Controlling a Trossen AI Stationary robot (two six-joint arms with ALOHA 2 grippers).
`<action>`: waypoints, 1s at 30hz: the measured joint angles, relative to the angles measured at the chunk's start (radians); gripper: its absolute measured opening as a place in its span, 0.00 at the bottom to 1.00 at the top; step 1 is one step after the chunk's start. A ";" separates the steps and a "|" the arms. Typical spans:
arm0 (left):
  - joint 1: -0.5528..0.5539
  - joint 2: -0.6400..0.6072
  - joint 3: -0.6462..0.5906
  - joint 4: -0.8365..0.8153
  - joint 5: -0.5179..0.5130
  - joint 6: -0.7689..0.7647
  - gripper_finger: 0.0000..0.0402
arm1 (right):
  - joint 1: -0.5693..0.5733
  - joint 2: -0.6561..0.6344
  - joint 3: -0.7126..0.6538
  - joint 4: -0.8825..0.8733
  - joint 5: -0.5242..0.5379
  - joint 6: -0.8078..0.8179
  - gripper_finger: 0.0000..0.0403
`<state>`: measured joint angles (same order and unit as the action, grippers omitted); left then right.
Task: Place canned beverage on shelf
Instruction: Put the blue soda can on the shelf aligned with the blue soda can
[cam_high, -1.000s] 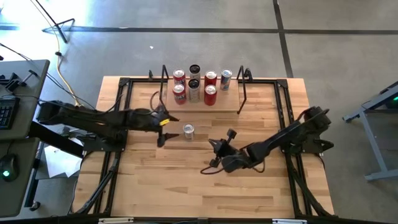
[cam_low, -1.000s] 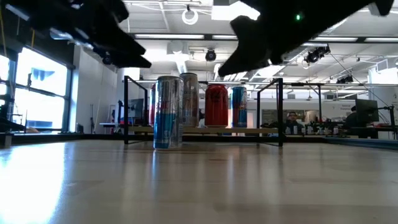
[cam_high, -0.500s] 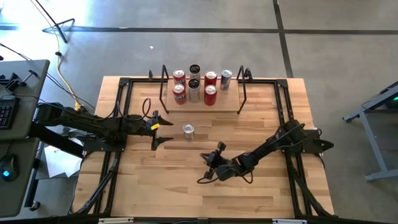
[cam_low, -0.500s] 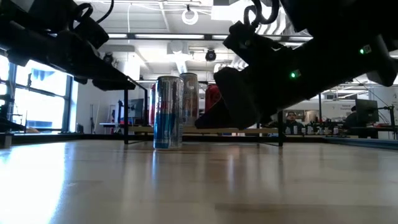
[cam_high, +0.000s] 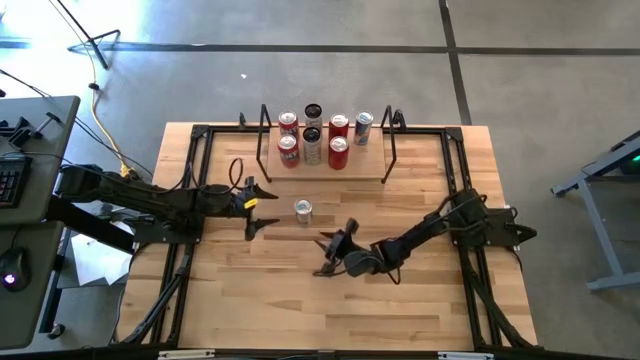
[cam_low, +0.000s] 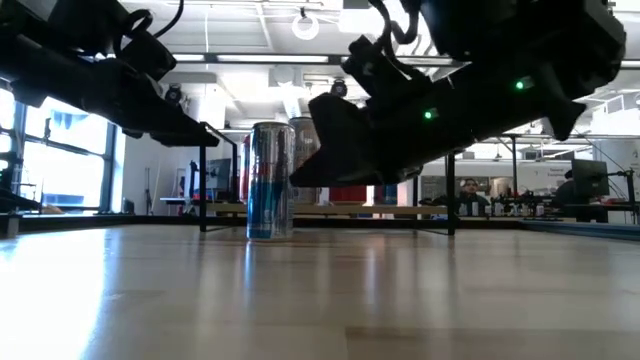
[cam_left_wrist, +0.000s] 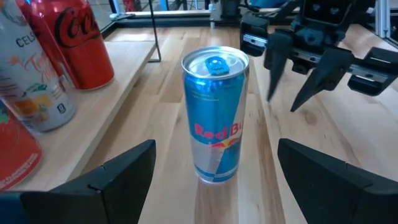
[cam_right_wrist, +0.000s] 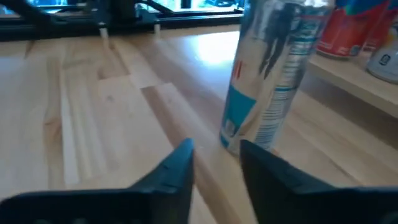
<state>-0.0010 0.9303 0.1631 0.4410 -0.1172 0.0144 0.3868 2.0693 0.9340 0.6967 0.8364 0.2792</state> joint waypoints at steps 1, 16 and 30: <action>0.000 0.002 0.000 0.000 0.000 -0.002 0.82 | -0.005 0.000 0.000 0.004 0.001 0.002 0.32; 0.000 0.067 0.000 0.032 -0.001 -0.003 0.82 | -0.092 0.000 0.192 -0.035 0.137 -0.122 0.80; 0.000 0.115 0.000 0.085 -0.001 -0.003 0.82 | -0.161 0.000 0.204 -0.036 0.074 -0.068 0.79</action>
<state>-0.0006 1.0458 0.1631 0.5264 -0.1184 0.0116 0.2261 2.0693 1.1378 0.6609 0.9109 0.2114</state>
